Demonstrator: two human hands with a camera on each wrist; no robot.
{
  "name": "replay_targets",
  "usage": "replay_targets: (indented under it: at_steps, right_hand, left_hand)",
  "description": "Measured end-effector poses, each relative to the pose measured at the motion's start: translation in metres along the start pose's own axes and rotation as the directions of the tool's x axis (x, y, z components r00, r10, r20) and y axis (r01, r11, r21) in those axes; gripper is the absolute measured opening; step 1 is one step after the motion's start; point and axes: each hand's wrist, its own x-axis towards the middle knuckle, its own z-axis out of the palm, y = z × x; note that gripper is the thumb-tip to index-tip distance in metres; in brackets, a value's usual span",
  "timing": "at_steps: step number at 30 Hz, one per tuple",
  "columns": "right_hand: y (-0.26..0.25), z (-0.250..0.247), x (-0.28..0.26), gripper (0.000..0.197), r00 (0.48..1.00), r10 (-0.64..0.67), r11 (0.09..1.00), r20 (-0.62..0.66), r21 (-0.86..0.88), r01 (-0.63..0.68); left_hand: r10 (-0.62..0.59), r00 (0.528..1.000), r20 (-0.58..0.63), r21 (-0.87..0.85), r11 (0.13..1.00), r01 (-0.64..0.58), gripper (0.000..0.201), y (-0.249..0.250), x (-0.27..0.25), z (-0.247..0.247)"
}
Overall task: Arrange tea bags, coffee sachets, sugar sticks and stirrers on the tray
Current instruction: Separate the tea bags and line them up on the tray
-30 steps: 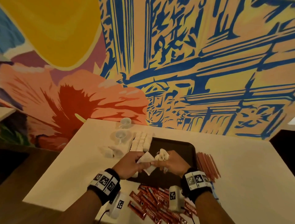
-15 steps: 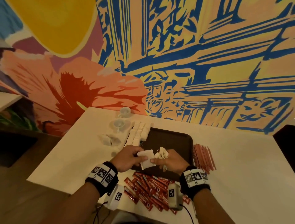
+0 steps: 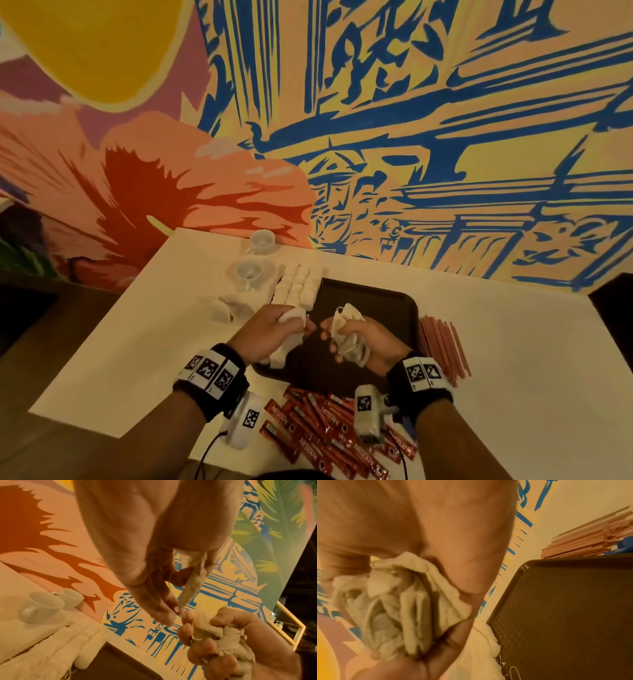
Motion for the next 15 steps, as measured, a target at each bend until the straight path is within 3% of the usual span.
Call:
replay_targets:
  at_steps: [3,6,10,15]
  right_hand:
    - [-0.006,0.004,0.01,0.043,0.999,-0.012,0.998,0.047,0.067,0.009]
    - [-0.011,0.005,0.017,0.049,0.997,-0.034,0.998,0.07,0.054,0.031]
    - [-0.015,0.005,0.025,0.055,0.996,-0.064,0.998,0.061,0.003,0.064]
    - [-0.02,0.009,0.028,0.026,0.992,-0.109,0.988,0.068,-0.103,0.116]
  left_hand:
    - [-0.02,0.999,0.043,-0.206,0.978,0.029,0.017,0.006,0.006,-0.004]
    - [-0.01,0.998,0.055,-0.255,0.967,0.024,0.006,0.014,0.013,-0.011]
    - [0.027,0.998,0.058,-0.089,0.996,-0.022,0.014,0.011,0.027,-0.019]
    - [0.124,0.979,0.163,0.075,0.988,-0.138,0.024,0.005,0.037,-0.022]
